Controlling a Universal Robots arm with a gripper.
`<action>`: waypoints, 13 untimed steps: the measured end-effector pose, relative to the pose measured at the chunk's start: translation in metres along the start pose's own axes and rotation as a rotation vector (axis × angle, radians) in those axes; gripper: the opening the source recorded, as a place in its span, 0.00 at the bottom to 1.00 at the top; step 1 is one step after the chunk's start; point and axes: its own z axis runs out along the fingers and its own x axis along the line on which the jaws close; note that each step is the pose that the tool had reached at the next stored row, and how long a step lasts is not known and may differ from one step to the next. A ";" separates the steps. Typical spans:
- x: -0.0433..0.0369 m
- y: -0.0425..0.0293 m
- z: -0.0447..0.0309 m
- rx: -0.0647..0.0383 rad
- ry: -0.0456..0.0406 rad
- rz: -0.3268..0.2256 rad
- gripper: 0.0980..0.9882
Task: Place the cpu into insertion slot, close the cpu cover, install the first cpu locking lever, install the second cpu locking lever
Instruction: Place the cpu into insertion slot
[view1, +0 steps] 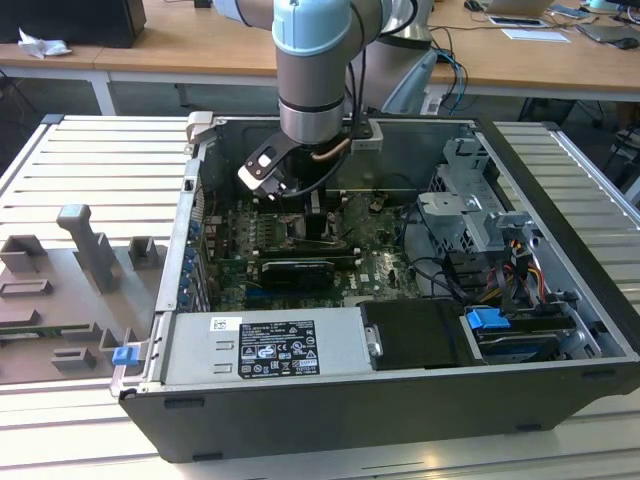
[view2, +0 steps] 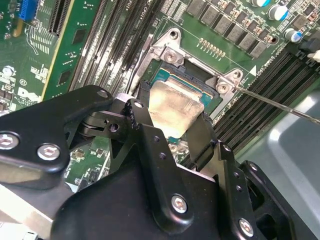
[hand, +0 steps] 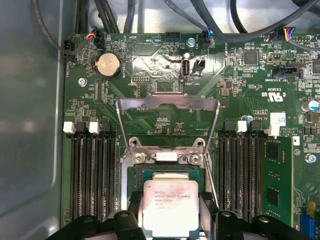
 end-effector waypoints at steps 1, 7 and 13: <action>0.0001 -0.0001 0.0017 0.000 -0.0002 0.000 0.49; 0.0002 -0.0002 0.0028 0.000 -0.0007 0.000 0.49; 0.0010 -0.0002 0.0029 0.000 0.0011 0.000 0.58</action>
